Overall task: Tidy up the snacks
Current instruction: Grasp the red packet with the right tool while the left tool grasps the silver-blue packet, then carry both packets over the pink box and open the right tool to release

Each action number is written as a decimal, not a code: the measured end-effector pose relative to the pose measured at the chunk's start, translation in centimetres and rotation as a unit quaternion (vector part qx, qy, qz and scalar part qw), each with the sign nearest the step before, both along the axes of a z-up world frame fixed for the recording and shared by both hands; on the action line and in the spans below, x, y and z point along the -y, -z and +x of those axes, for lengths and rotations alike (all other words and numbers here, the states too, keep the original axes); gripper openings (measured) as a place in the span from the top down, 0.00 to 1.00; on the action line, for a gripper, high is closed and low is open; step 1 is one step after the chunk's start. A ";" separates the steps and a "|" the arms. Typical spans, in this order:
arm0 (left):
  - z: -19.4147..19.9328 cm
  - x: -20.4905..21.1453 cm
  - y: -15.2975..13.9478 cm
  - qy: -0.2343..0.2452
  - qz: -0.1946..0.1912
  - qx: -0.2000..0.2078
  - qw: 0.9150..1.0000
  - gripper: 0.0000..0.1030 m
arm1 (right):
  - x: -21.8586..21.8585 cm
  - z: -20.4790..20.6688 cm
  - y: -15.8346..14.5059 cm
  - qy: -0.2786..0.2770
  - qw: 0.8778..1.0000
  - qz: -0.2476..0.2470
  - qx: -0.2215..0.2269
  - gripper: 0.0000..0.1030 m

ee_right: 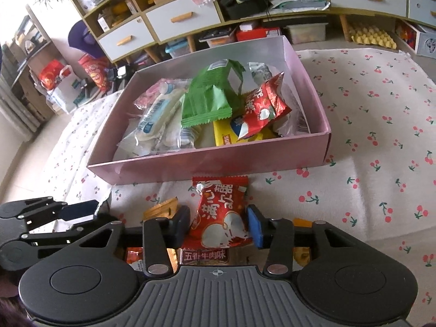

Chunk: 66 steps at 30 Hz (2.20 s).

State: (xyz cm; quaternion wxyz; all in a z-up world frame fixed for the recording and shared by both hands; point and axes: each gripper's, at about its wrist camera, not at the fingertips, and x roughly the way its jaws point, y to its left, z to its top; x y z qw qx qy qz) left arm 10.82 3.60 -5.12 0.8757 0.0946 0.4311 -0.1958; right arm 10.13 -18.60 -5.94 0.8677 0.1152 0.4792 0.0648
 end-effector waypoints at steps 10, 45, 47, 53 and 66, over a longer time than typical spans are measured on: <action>-0.1 -0.2 -0.9 -0.017 -0.025 -0.038 0.999 0.71 | 1.0 -0.2 -1.6 0.013 0.999 0.029 -0.011 0.58; 3.2 1.3 -5.0 -0.147 -0.118 -0.034 0.982 0.71 | 1.8 2.0 -5.8 0.068 0.985 0.151 0.036 0.57; 3.7 1.4 -4.9 -0.160 -0.109 -0.026 0.981 0.71 | 1.5 2.6 -5.4 0.073 0.983 0.164 0.039 0.57; 4.1 1.6 -4.3 -0.179 -0.111 -0.028 0.977 0.71 | 0.6 3.6 -4.4 0.081 0.983 0.166 0.015 0.57; 2.3 1.1 -5.5 -0.154 -0.094 -0.024 0.983 0.71 | -2.0 2.7 -2.1 0.003 0.998 0.035 -0.052 0.50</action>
